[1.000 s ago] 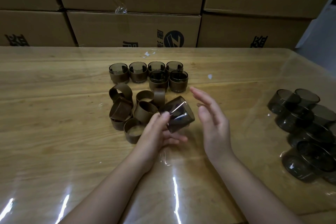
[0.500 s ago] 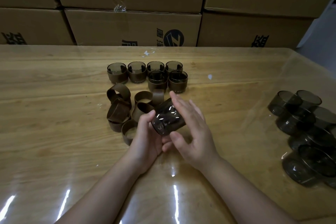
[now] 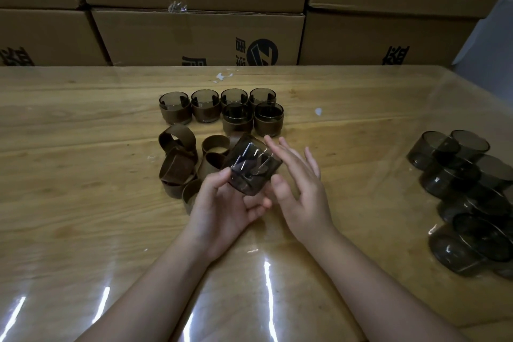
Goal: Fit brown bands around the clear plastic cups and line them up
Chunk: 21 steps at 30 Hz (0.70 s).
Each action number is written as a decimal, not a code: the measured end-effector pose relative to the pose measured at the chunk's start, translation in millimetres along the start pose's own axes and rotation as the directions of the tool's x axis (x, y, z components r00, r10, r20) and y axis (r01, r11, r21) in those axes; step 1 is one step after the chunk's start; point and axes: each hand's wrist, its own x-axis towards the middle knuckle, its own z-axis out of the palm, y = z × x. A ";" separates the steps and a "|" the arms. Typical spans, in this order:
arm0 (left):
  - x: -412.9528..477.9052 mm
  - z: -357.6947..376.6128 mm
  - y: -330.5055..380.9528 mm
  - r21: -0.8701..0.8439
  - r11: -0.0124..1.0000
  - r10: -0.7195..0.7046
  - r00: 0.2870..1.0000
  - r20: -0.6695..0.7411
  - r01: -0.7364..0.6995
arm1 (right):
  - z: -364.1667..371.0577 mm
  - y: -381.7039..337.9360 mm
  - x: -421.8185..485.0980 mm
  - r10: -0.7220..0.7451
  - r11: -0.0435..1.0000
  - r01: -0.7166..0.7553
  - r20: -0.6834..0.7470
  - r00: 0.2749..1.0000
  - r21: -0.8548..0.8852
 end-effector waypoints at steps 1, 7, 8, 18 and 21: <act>0.2 0.7 0.1 0.009 1.000 -0.014 1.000 -0.011 0.014 | -0.5 0.9 0.6 0.017 1.000 -0.017 -0.006 1.000 0.014; 1.0 6.6 -2.7 0.119 0.993 0.018 0.996 -0.092 -0.007 | -1.6 3.4 0.0 0.010 0.999 -0.007 -0.079 0.997 0.038; 1.1 7.4 -3.4 0.128 0.992 0.026 0.995 -0.093 -0.014 | -1.4 3.2 0.1 0.006 0.999 -0.003 -0.088 0.996 0.037; 1.6 6.6 -8.1 0.273 0.962 0.056 0.989 -0.138 -0.016 | -2.6 -5.0 -1.3 -0.099 0.993 0.110 -0.185 0.978 0.047; 1.8 6.5 -10.4 0.331 0.944 0.049 0.990 -0.131 -0.003 | -2.8 -6.6 -1.3 -0.112 0.991 0.125 -0.189 0.975 0.056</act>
